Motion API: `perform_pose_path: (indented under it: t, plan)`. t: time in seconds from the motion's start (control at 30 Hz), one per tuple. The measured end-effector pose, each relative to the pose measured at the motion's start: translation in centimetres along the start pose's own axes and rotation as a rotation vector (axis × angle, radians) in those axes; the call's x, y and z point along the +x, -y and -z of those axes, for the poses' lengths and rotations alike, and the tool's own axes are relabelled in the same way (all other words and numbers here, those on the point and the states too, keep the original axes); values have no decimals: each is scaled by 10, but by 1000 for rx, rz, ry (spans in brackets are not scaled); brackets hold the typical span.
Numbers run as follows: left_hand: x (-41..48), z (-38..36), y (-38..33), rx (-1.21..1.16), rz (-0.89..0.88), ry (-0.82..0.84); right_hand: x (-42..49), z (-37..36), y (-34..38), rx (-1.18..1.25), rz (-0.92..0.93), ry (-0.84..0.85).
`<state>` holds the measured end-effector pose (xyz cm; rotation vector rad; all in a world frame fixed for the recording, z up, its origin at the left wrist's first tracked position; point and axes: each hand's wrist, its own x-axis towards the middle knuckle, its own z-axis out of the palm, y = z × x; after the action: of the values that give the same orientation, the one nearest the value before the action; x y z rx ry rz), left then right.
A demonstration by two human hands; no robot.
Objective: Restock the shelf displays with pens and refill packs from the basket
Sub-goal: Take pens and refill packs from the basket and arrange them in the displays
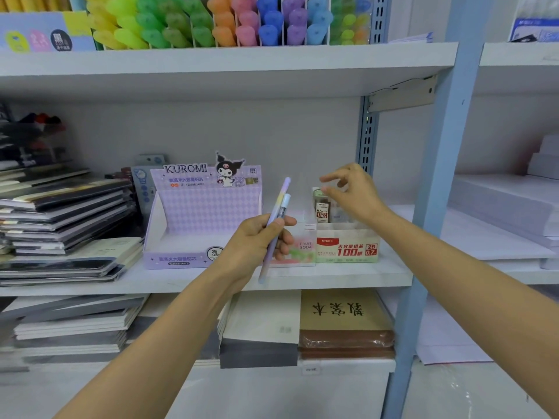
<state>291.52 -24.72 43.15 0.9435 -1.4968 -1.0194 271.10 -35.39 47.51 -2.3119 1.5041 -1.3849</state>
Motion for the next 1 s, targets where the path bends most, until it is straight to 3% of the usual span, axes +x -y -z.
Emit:
perform_pose_path:
  t: [0.07, 0.13, 0.23, 0.3, 0.4, 0.53, 0.63, 0.7, 0.83, 1.0]
  plan:
    - [-1, -2, -2, -12, -11, 6, -8, 6, 14, 217, 10, 15]
    - [-3, -5, -3, -12, -26, 6, -19, 12, 32, 511, -32, 138]
    - [-6, -10, -6, -9, -42, -4, -32, 10, 51, 575, -31, 344]
    - [-9, -11, -9, -15, -45, -7, -37, 6, 58, 607, -6, 395]
    - [-15, -5, -13, -22, -48, -46, -35, 9, 60, 706, -15, 367]
    - [-20, 14, -13, 38, -45, -195, -21, 22, 60, 850, -76, 144]
    - [-19, 27, -12, 37, 5, -266, -6, 29, 59, 819, -63, -35]
    - [-19, 32, -12, 13, 12, -277, 3, 26, 60, 724, -40, -68]
    - [-17, 35, -10, 57, -61, -295, 13, 1, 63, 531, -16, 1]
    - [-9, 32, -11, 139, -117, -185, 11, -31, 55, 400, 24, 61]
